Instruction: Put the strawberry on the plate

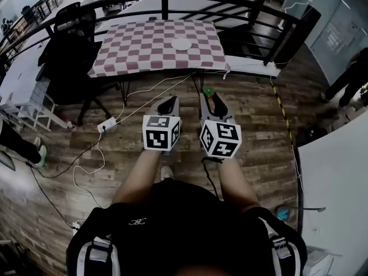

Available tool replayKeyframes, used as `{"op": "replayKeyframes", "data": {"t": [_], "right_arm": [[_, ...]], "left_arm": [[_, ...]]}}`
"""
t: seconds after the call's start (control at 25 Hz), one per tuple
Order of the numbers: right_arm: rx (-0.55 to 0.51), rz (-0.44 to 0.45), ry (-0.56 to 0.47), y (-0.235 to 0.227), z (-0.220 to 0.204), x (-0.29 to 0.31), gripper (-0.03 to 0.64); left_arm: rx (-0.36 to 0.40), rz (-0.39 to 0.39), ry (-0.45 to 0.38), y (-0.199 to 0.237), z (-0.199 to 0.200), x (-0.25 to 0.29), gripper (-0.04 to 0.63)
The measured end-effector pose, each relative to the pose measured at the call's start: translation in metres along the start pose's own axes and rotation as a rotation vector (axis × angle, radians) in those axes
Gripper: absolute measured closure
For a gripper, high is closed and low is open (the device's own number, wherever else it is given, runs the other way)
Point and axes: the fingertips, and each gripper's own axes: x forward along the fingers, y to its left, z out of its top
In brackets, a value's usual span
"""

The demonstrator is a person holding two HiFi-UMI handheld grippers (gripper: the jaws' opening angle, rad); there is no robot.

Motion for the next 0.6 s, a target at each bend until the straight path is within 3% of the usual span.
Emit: {"op": "replayKeyframes", "data": {"t": [0.36, 0.6], "right_arm": [[-0.009, -0.028, 0.025, 0.014, 0.010, 0.128, 0.472], [-0.012, -0.039, 0.043, 0.018, 0.008, 0.183, 0.471]], "left_arm": [[-0.025, -0.025, 0.018, 0.096, 0.034, 0.076, 0.595], [-0.040, -0.033, 0.037, 0.136, 0.040, 0.113, 0.595]]}}
